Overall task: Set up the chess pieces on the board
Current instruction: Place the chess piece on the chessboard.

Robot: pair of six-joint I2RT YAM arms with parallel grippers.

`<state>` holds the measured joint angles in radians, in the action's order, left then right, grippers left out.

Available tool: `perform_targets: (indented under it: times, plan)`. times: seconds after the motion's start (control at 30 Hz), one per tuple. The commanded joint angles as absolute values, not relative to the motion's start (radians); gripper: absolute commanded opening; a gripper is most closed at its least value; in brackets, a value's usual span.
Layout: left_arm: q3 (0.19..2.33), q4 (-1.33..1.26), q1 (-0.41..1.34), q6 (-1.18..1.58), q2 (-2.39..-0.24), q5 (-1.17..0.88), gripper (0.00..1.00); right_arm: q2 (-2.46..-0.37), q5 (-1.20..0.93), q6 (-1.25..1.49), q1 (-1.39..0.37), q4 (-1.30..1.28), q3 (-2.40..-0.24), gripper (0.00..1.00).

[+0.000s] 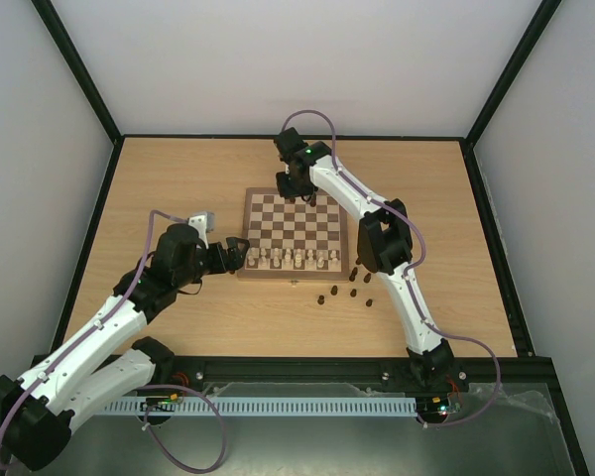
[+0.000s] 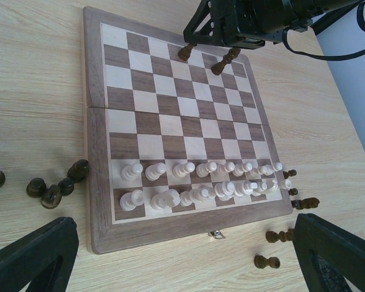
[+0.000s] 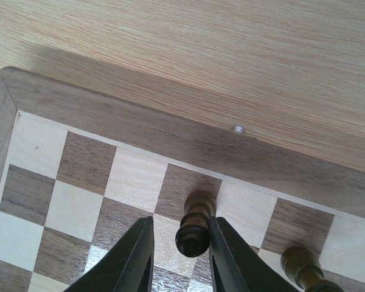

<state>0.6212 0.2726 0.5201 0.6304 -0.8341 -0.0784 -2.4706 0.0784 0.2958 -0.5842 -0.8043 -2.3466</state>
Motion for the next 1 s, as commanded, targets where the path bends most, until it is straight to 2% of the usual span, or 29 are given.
perform_targets:
  times: [0.0,0.1,0.27,0.4,0.63,0.97]
  plan:
    - [0.614,0.25,0.512,0.617,-0.838,-0.088,0.99,-2.478,0.074,0.29,-0.59,-0.821,-2.378,0.27]
    - [0.615,0.25,0.511,0.617,-0.84,-0.089,1.0,-2.469,0.057,0.289,-0.59,-0.814,-2.378,0.29]
    - [0.618,0.253,0.511,0.616,-0.838,-0.089,0.99,-2.477,0.061,0.295,-0.589,-0.82,-2.381,0.2]
    - [0.618,0.253,0.511,0.616,-0.84,-0.089,0.99,-2.484,0.078,0.298,-0.589,-0.826,-2.379,0.21]
    - [0.616,0.251,0.511,0.616,-0.839,-0.089,0.99,-2.484,0.047,0.303,-0.587,-0.812,-2.376,0.08]
    - [0.613,0.254,0.511,0.616,-0.837,-0.085,0.99,-2.489,0.01,0.309,-0.584,-0.795,-2.375,0.07]
